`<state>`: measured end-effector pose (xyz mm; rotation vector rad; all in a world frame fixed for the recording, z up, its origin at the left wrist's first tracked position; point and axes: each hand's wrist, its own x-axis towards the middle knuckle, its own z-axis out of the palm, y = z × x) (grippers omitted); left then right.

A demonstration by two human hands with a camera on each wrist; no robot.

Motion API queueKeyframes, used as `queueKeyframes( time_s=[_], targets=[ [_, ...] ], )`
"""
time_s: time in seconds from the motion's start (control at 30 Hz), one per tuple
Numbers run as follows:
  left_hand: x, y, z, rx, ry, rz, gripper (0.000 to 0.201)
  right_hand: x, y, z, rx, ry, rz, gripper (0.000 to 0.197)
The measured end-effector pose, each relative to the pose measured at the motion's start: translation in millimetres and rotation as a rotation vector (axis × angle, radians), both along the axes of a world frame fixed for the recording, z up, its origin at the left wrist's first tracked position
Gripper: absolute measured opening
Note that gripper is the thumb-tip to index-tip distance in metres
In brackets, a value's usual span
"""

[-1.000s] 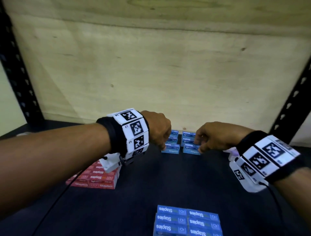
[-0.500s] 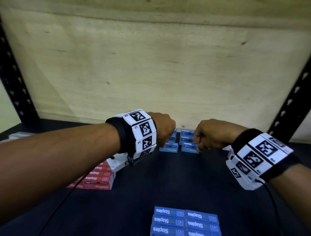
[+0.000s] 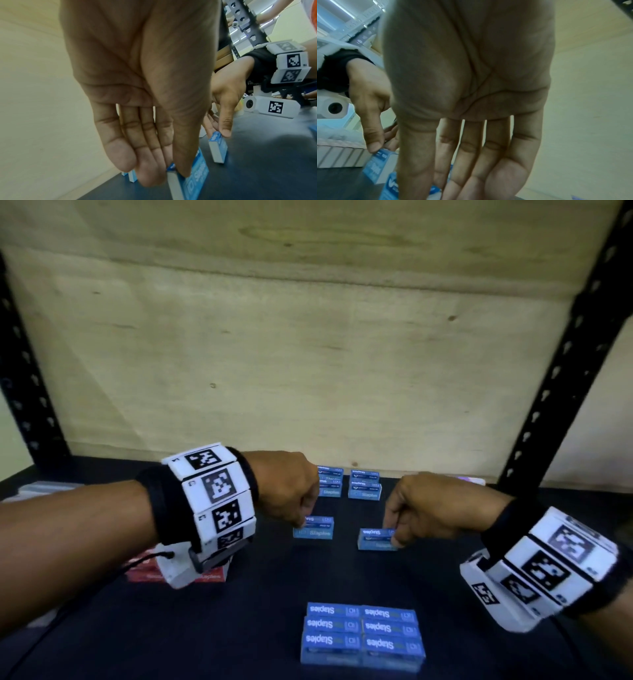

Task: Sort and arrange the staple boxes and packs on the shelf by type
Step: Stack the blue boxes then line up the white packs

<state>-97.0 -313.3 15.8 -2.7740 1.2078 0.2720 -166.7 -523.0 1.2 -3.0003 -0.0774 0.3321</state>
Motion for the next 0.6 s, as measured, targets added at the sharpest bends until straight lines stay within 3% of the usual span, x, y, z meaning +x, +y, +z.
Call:
queueKeyframes(
  time_s=[0.6],
  targets=[
    [-58.0, 36.2, -14.0, -0.034, 0.118, -0.11, 0.011, -81.1, 13.6, -0.5, 0.071, 0.085, 0.001, 0.014]
  ],
)
